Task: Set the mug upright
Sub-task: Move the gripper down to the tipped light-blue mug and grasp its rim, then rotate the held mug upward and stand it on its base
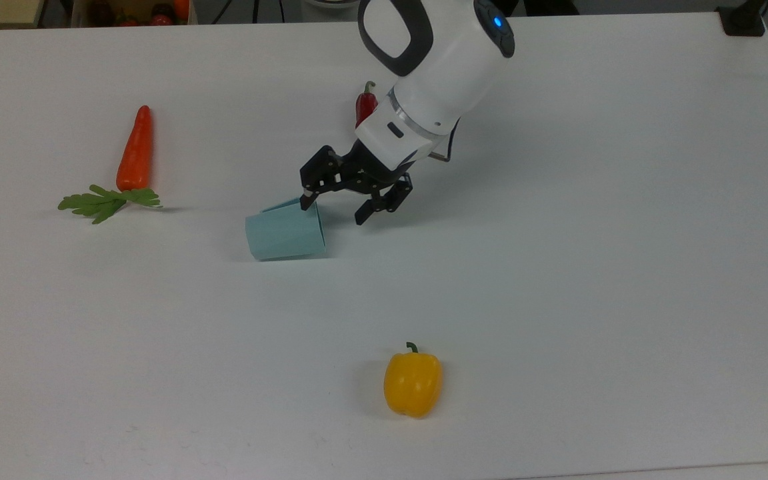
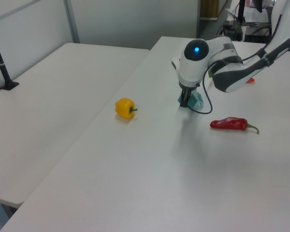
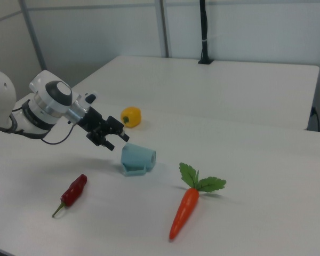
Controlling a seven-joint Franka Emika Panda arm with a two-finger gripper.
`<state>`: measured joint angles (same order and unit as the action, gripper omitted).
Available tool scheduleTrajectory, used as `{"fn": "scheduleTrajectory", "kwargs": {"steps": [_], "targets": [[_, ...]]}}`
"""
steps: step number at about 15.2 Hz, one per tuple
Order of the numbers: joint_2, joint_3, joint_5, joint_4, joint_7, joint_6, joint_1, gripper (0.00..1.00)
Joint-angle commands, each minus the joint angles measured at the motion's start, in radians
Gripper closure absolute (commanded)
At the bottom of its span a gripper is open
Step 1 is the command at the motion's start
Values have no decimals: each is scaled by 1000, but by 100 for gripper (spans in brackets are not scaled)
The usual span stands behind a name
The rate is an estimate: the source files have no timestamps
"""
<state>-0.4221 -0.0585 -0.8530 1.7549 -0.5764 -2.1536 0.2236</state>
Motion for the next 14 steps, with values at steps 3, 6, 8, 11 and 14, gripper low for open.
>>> {"fn": "scheduleTrajectory", "kwargs": {"steps": [3, 6, 8, 11, 14], "targets": [[-6, 3, -113, 46, -20, -72, -61, 0], [-7, 8, -161, 66, -19, -72, -78, 18], [-7, 8, -187, 81, -20, -74, -85, 34], [-7, 8, -184, 86, -19, -78, -92, 85], [3, 6, -164, 84, -23, -75, -92, 100]]}}
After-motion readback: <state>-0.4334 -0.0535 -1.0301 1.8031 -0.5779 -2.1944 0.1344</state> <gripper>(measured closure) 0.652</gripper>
